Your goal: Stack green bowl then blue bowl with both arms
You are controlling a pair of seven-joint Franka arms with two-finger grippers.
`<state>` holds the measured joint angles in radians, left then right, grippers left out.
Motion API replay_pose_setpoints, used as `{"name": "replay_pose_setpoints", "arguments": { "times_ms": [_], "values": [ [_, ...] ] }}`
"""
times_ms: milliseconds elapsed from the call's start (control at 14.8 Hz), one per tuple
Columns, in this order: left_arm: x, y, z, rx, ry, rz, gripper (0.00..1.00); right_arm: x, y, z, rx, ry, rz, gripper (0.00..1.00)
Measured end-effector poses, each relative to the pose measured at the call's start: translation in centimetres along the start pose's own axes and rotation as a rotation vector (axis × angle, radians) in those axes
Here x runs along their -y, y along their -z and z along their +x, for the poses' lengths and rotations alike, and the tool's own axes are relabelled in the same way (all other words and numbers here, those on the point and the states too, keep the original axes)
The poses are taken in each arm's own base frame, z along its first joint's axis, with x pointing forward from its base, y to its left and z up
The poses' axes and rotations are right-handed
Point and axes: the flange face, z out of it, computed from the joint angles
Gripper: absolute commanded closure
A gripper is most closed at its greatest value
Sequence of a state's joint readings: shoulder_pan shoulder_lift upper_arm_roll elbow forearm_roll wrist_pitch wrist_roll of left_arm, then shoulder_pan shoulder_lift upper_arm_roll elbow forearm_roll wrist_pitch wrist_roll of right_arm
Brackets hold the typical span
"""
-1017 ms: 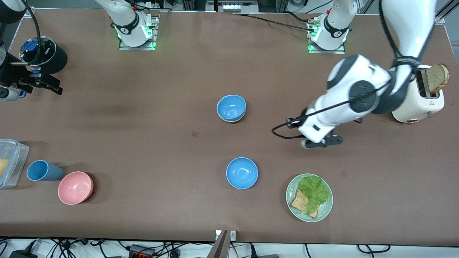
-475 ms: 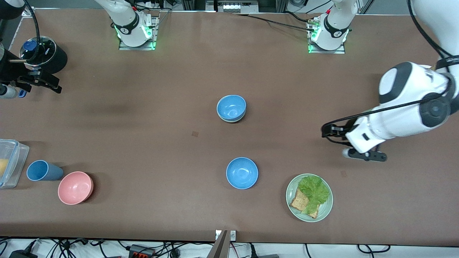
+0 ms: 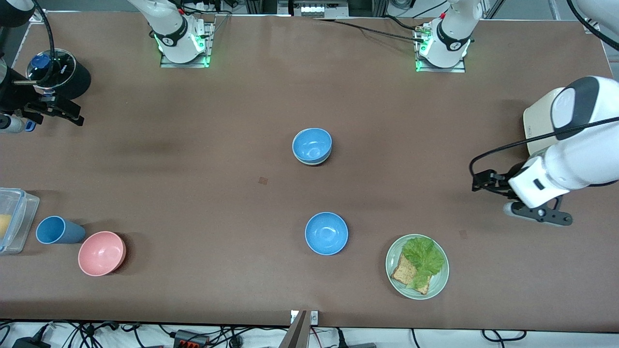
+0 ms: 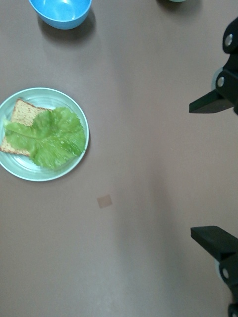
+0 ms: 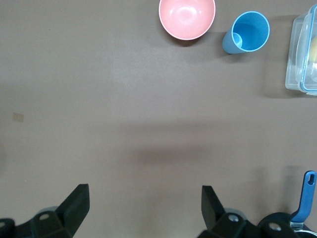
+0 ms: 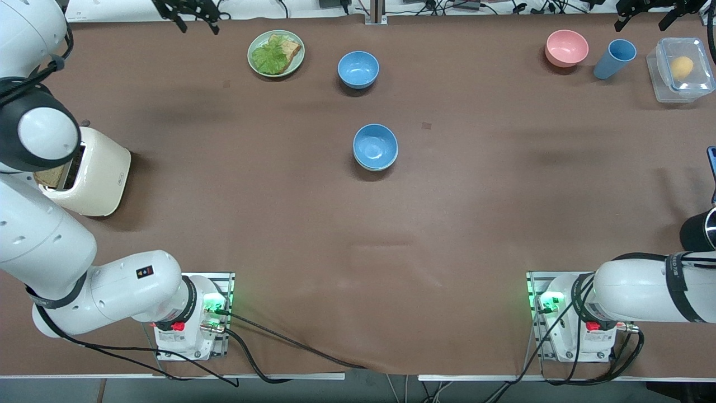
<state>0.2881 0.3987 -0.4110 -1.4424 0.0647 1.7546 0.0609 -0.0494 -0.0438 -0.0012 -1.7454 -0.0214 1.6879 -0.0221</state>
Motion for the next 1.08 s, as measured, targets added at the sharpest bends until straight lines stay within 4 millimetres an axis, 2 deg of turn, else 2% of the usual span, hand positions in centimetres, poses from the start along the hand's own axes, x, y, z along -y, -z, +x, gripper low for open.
{"name": "replay_pose_setpoints", "arguments": {
  "times_ms": [136, 271, 407, 678, 814, 1085],
  "values": [
    [1.1, 2.5, -2.7, 0.081, 0.037, 0.036, 0.0, 0.0, -0.1, 0.0, 0.001, 0.0, 0.0, 0.0],
    [1.7, 6.1, -5.4, 0.104, 0.078, 0.076, 0.0, 0.0, -0.1, 0.0, 0.002, 0.0, 0.0, 0.0],
    [1.9, 7.9, -6.7, 0.09, 0.085, 0.088, 0.0, 0.1, -0.1, 0.0, 0.002, 0.001, 0.0, 0.0],
    [1.3, 8.3, -6.7, 0.05, 0.072, 0.092, 0.0, 0.1, -0.1, 0.0, 0.002, 0.001, 0.0, 0.0],
    [0.7, 7.8, -6.9, 0.003, 0.058, 0.096, 0.0, 0.1, -0.1, 0.0, 0.002, 0.001, 0.0, 0.0],
    [0.8, 6.3, -9.0, -0.042, 0.059, 0.096, 0.0, 0.1, -0.1, 0.0, 0.002, 0.001, 0.0, 0.0]
  ]
}}
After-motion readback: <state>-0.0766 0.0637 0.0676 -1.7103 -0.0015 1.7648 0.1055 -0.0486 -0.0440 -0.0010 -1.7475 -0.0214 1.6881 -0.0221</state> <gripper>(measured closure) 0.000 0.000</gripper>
